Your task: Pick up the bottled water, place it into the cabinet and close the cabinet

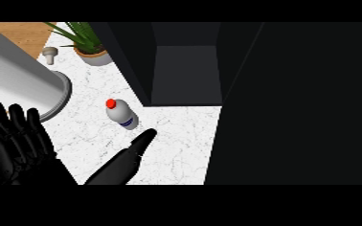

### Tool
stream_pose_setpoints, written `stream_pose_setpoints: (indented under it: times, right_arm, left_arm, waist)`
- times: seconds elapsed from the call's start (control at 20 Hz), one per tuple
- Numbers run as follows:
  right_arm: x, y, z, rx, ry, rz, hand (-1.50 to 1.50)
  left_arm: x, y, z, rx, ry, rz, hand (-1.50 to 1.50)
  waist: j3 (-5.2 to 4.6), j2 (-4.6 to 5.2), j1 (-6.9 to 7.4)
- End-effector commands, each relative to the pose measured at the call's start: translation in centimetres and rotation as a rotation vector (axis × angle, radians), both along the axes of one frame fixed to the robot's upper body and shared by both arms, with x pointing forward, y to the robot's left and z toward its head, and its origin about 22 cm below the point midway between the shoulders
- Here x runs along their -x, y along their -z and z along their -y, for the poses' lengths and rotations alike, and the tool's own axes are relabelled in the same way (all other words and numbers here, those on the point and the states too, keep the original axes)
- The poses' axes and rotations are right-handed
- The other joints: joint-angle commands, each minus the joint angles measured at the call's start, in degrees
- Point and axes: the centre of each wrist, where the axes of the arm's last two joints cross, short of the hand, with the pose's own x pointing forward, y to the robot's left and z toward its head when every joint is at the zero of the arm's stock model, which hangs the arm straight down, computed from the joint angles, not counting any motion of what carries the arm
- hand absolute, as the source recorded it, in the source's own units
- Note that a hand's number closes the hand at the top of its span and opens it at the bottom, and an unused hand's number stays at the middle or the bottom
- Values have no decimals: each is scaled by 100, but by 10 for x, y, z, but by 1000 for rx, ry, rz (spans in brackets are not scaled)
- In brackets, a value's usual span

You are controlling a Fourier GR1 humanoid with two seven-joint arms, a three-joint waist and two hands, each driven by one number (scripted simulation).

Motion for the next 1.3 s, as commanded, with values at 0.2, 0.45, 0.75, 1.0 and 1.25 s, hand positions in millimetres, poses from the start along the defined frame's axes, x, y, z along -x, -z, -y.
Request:
stream_pose_setpoints:
  times: [0.2,0.45,0.75,1.0,1.25]
  right_arm:
    - [12,-5,-5,76,73,71,-150]
    - [19,-18,1,58,60,70,-150]
    - [19,-18,5,49,65,61,-150]
    - [19,-19,5,45,63,75,-150]
    - [24,-17,2,56,63,54,-150]
  left_arm:
    - [-20,16,-13,41,-17,-86,-150]
    - [-21,38,-20,53,-26,-98,-150]
    - [-46,82,-34,33,-94,-154,-150]
    - [-57,99,-37,39,-75,-177,-150]
    - [-58,117,-33,51,-56,-214,-150]
  waist:
    - [-4,5,-5]
    - [-6,4,15]
    - [-11,18,-30]
    - [-12,18,-33]
    - [-11,9,-41]
